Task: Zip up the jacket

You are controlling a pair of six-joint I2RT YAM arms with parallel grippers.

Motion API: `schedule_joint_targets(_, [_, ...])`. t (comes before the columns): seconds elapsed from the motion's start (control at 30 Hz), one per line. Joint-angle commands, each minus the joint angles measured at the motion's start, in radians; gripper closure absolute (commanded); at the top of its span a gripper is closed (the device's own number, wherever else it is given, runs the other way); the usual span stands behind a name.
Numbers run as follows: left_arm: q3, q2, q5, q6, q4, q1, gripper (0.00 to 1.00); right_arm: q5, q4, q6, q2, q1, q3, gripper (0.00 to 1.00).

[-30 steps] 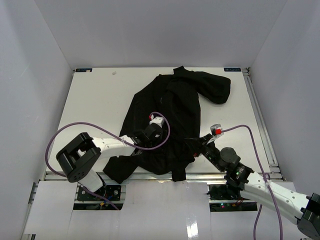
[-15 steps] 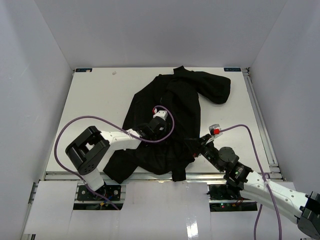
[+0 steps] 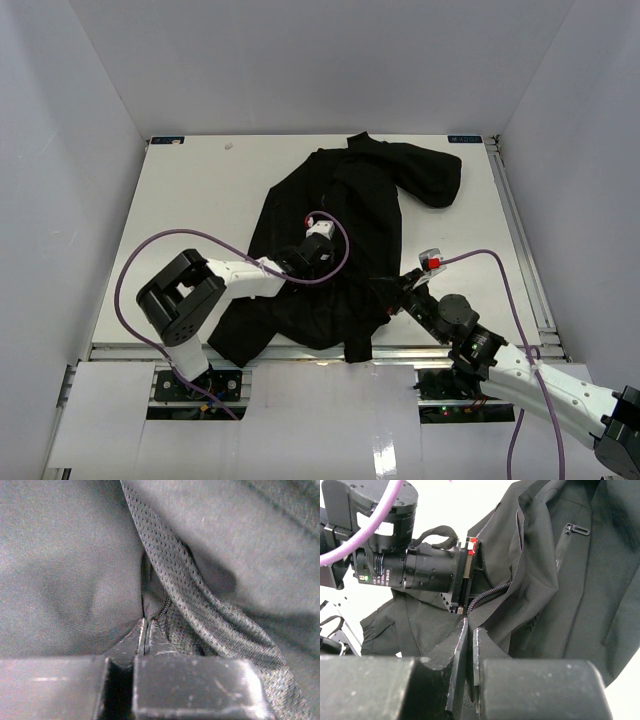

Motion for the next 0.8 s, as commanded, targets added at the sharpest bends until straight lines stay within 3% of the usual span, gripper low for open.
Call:
schedule_joint_targets(0.0, [-0.055,-0.059,0.000,-0.003,-0.024,0.019,1.00,0.012,0.024,-0.010,-0.007,-0.001,0.003,0.92])
schedule_joint_targets(0.5, [-0.224,-0.310,-0.039,-0.015,-0.106,0.087,1.00,-0.002,0.015,-0.007,0.053,0.000,0.028,0.92])
schedule_joint_targets(0.6, [-0.222,-0.325,-0.019,0.005,-0.127,0.087,0.96,-0.006,0.007,-0.009,0.056,0.000,0.036,0.92])
schedule_joint_targets(0.77, [-0.206,-0.371,0.082,0.066,-0.127,0.087,0.99,0.000,0.005,-0.014,0.061,0.000,0.040,0.92])
